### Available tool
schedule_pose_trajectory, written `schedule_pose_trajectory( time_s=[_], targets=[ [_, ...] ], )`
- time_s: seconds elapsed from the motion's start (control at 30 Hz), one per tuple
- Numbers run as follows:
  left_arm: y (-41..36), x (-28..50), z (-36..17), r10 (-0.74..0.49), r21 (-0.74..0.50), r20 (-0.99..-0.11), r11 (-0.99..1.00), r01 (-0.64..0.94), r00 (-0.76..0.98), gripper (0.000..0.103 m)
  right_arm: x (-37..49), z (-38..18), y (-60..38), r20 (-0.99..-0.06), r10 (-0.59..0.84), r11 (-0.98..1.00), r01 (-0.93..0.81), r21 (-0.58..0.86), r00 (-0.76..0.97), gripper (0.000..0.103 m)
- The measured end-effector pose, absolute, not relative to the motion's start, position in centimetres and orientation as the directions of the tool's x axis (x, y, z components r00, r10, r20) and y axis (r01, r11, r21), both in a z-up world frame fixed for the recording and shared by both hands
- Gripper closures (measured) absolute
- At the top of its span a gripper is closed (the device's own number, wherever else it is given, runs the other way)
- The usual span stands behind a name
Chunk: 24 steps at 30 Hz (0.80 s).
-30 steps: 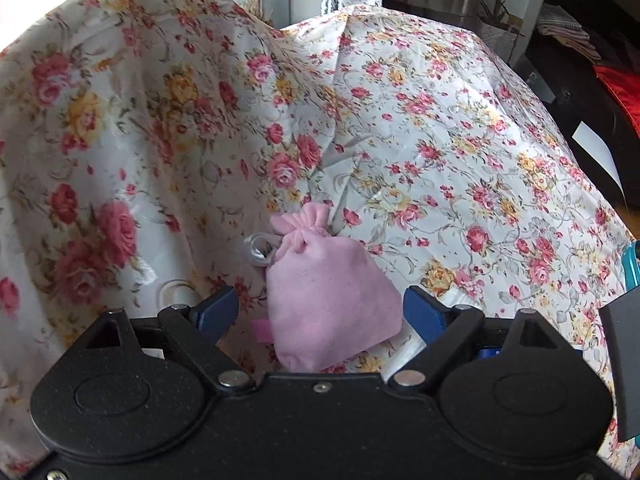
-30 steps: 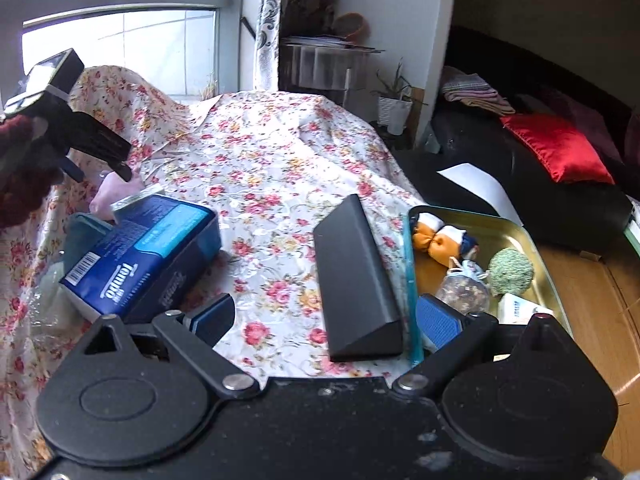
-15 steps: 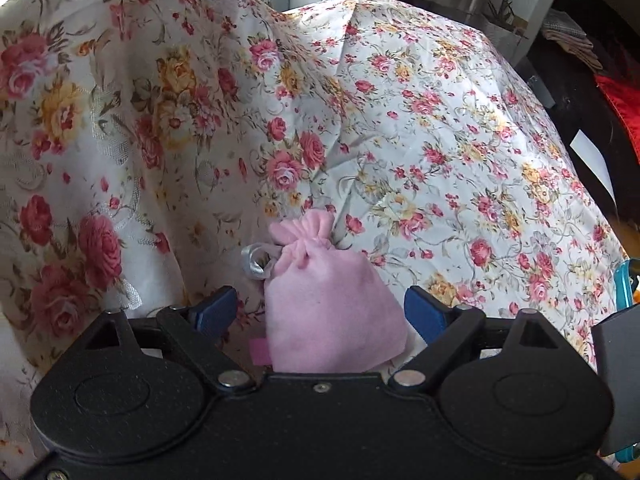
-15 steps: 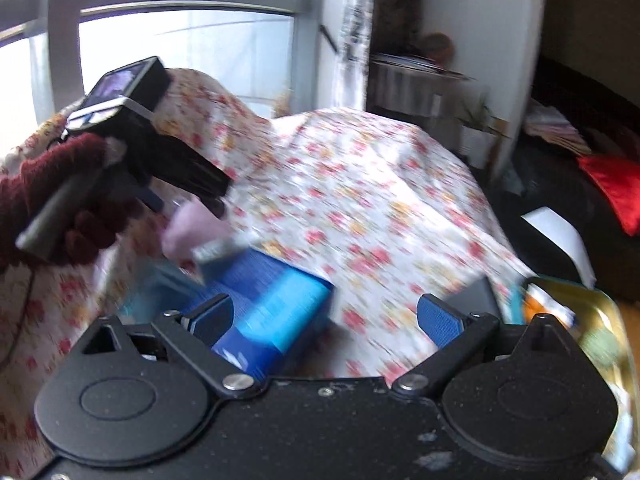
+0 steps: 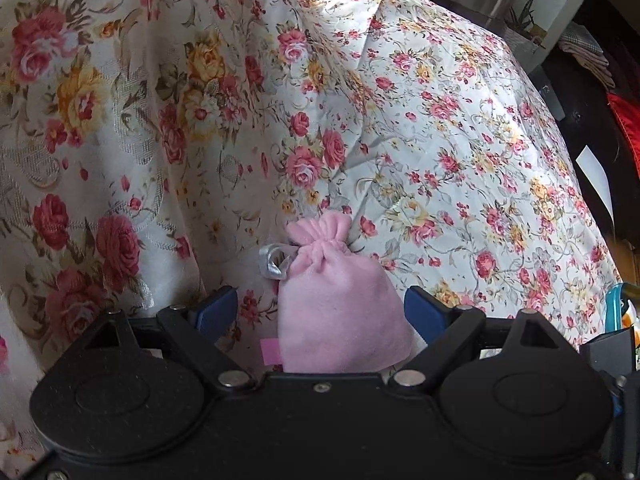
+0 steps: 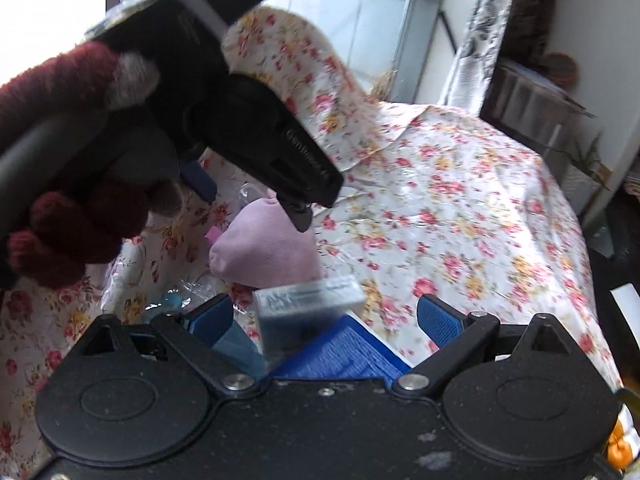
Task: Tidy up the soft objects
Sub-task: 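Grasp the pink drawstring pouch with the left tool while the right tool grasps the small white pack, then lift the pink pouch with the left tool while the right tool lifts the white pack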
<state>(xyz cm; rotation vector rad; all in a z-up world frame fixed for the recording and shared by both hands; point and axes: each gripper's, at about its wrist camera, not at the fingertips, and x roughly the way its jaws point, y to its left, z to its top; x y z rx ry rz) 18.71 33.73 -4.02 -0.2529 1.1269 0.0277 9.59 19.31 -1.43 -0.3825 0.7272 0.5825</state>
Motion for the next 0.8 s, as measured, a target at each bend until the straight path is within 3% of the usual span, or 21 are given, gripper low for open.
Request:
schedule_pose_trajectory(
  time_s=[0.6,0.8],
  targets=[
    [33.7,19.3,-4.5,-0.157,-0.228,-0.902,0.964,-0.134,0.402,0.016,13.3,-4.5,22.0,-0.795,0.358,0.723,-0.685,-0.097,0.49,0.005],
    [33.9,19.5,-4.7,-0.168,-0.239,-0.904,0.961,-0.138,0.394,0.016,13.9,-4.9,21.8,-0.816,0.365,0.716,-0.695,-0.062,0.449,0.011]
  ],
)
